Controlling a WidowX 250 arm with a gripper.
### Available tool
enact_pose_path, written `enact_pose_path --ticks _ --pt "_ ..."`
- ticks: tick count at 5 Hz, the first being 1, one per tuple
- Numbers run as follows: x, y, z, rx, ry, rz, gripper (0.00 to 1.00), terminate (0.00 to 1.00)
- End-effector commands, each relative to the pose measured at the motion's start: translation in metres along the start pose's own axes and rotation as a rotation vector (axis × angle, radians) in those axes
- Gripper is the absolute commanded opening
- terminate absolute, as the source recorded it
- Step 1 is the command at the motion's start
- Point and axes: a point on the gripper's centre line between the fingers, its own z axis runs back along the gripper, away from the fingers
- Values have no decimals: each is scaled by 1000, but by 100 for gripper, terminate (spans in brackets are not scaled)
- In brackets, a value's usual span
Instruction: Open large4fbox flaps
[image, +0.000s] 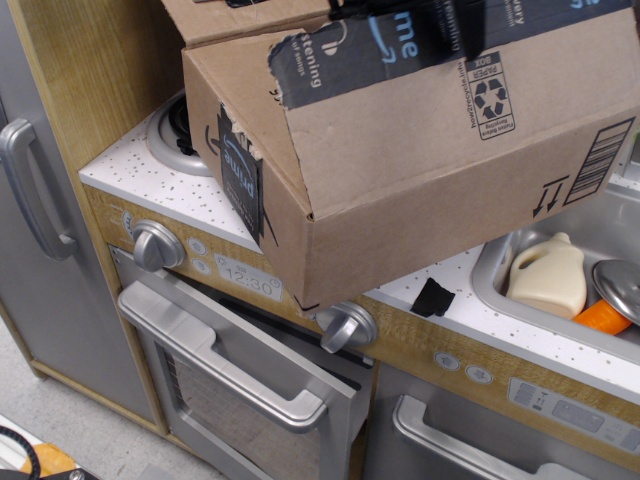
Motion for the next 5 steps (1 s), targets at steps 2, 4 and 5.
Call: enact_pose_path --ticks 2,4,5 --pt "-51 -77 37 -9 -129 7 100 0" --pt "-77 -71 5 -89 -186 27 100 0" --pt "-83 -62 -15 -109 -205 15 100 0"
